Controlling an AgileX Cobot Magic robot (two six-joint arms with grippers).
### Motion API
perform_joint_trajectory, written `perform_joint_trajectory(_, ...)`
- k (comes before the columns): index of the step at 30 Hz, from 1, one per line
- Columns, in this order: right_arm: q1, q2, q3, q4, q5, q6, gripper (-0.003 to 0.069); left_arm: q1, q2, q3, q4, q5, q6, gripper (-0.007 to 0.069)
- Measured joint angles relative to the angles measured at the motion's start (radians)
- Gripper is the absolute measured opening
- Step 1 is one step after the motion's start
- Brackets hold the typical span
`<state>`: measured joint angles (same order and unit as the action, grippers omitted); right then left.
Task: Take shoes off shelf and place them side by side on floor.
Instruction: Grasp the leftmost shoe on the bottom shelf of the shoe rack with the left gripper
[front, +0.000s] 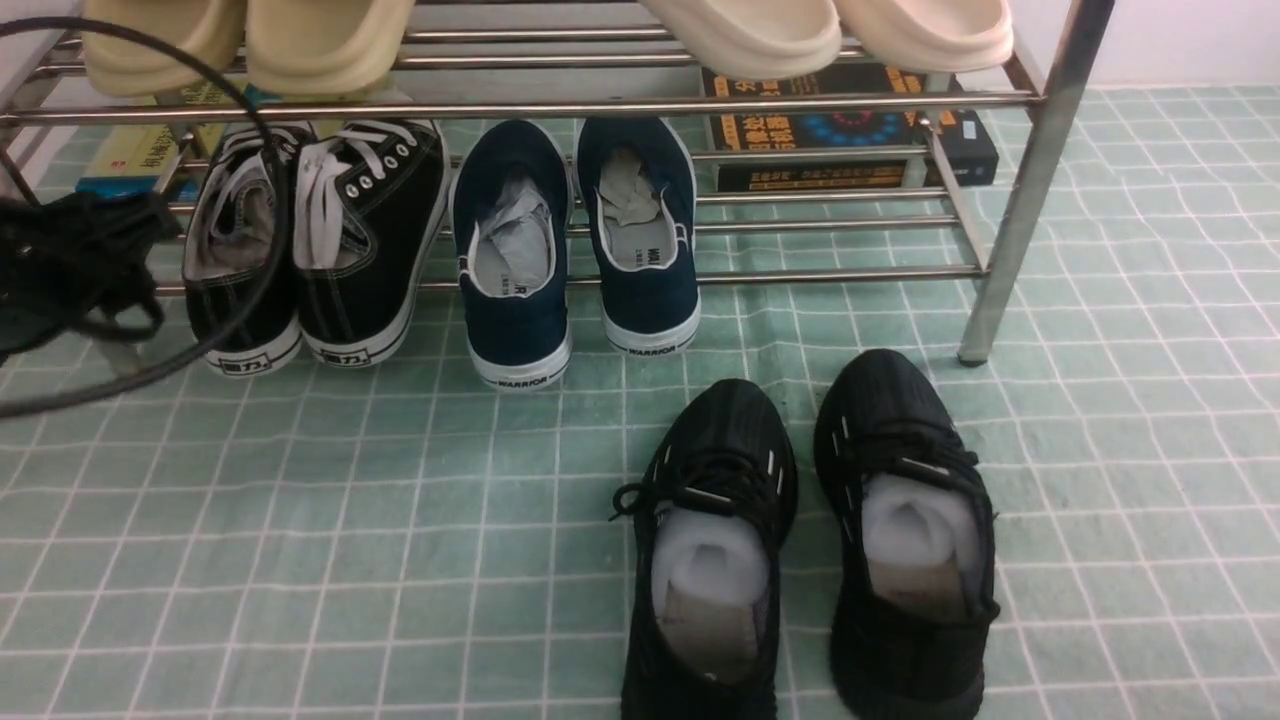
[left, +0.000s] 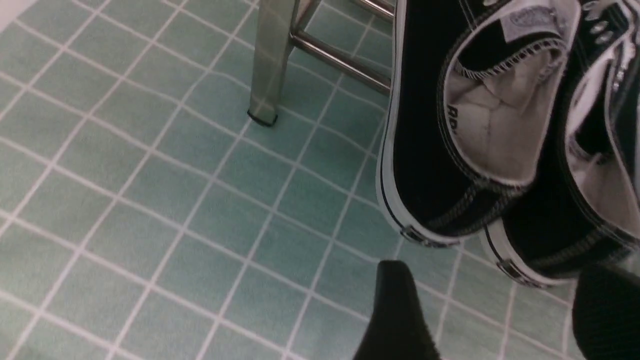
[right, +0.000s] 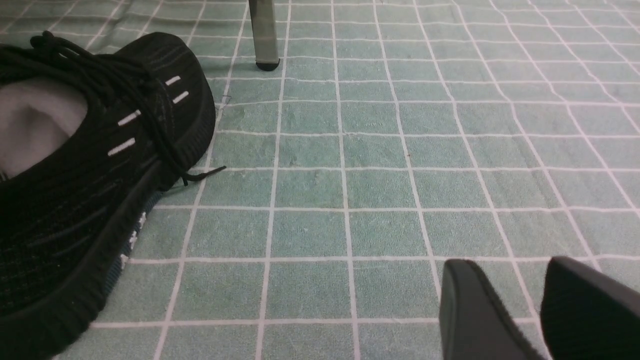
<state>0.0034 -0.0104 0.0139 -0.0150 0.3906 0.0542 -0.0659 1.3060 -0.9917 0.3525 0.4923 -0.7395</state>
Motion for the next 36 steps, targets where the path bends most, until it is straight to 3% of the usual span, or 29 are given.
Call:
perform_joint_trajectory(7,0.000,0.000,0.000,0.000,0.000,0.000,0.0237,0.000,0.187,-0.123,0.100,-0.009,0.000,0.0526)
perform_joint_trajectory(14,0.000,0.000,0.000,0.000,0.000,0.000,0.0237,0.000,0.313,-0.142,0.214,-0.136,0.000,0.0526)
perform_joint_trajectory(21,0.000,0.000,0.000,0.000,0.000,0.000,0.0237,0.000,0.406,-0.145,0.246,-0.238,0.000,0.0493)
perform_joint_trajectory(23,0.000,0.000,0.000,0.000,0.000,0.000,0.0237,0.000,0.431,-0.145,0.249,-0.252,0.000,0.0440)
perform_joint_trajectory(25,0.000,0.000,0.000,0.000,0.000,0.000,0.0237,0.000,0.447,-0.145,0.249,-0.250,0.000,0.0315)
perform_joint_trajectory(26,0.000,0.000,0.000,0.000,0.000,0.000,0.0237,0.000,0.447,-0.145,0.249,-0.249,0.000,0.0303)
perform_joint_trajectory(29,0.000,0.000,0.000,0.000,0.000,0.000,0.0237,0.007,0.447,-0.146,0.263,-0.230,0.000,0.0073)
perform_joint_trajectory(32,0.000,0.000,0.000,0.000,0.000,0.000,0.0237,0.009,0.413,-0.146,0.254,-0.201,0.000,0.0013)
perform_joint_trajectory(36,0.000,0.000,0.000,0.000,0.000,0.000,0.0237,0.005,0.344,-0.146,0.232,-0.101,0.000,0.0008)
